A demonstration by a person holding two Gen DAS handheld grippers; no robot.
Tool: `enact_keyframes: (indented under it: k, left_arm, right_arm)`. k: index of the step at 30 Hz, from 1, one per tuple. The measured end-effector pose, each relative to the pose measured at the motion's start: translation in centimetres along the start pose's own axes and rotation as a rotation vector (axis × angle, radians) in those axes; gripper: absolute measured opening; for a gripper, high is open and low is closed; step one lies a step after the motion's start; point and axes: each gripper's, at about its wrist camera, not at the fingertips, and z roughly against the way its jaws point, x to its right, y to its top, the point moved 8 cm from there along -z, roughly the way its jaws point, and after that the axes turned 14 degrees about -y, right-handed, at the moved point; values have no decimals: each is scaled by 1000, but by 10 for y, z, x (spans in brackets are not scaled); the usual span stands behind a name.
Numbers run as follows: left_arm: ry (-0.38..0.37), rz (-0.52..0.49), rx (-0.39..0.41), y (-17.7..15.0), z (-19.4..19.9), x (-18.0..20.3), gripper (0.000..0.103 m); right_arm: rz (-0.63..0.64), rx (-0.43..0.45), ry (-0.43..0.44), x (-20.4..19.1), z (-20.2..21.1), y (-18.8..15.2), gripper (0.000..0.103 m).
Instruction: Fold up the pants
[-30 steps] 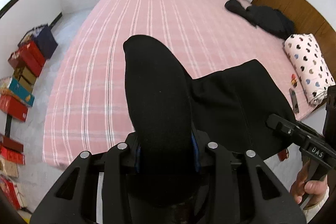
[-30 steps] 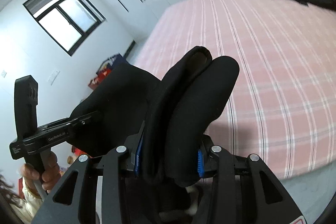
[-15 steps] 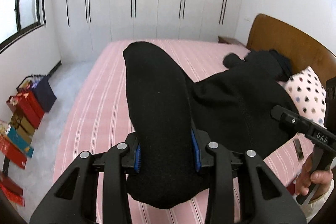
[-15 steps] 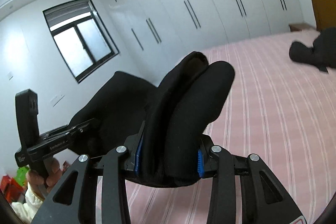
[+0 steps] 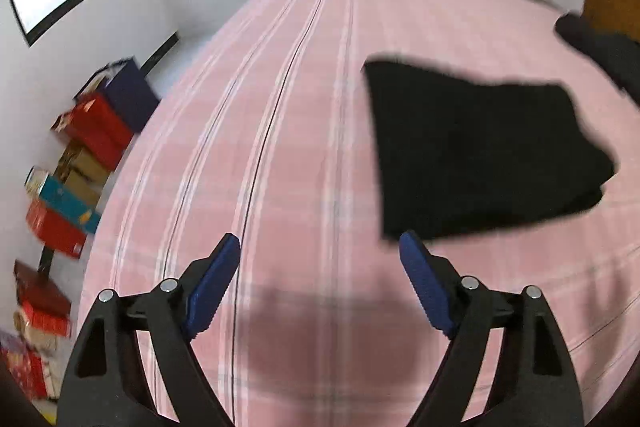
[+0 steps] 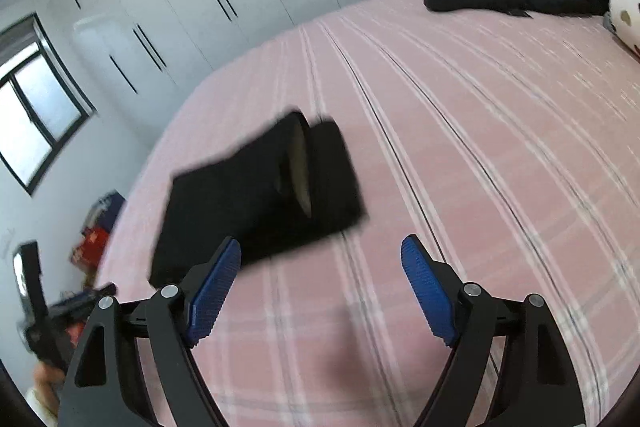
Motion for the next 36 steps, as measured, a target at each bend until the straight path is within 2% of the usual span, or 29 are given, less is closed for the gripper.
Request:
enact_keyframes:
  k: [2,5,8,10,15,22,26,28,31,34,35,36]
  left_arm:
    - [-3,12,-29,-21,-2,-1,80]
    - [-5,5,-54,-38,5,11,80]
    - [22,-49,-50,-36,15,28,81]
    - [37,-70,-52,-35,22,38,84]
    - [-6,-71,-45,-37,34,56,85]
    - [-46,-54,-28,-43,44,65,85]
    - [-37,-54,-33,-49,51,66,85]
    - [-29,-56,-23,-53,56,66,88]
    - [-29,-63,11,-62,62,67,95]
    - [-38,-52,46,-79,59,64,95]
    - [-50,-46,47,-87,53,64,95]
    - [-55,-42,46,-92,49,63,95]
  right_arm:
    - [5,-37,13,5,-3,-19,80]
    - [24,-57,4,2,-4,-22,80]
    - [29,-51,-8,-2,1,-21,81]
    - [37,-49,-46,-4,9,-22,81]
    - [63,-58,-142,1,18,-50,81]
    - [90,-84,-199,4,18,-85,81]
    - [108,-74,-213,3,25,-93,81]
    - [113,-52,-215,2,31,-95,82]
    - [127,28,-250,6,41,-100,85]
    - [136,106,-293,13,45,-112,85]
    - [134,113,-306,15,44,-117,85]
    - [133,81,-312,15,37,-117,85]
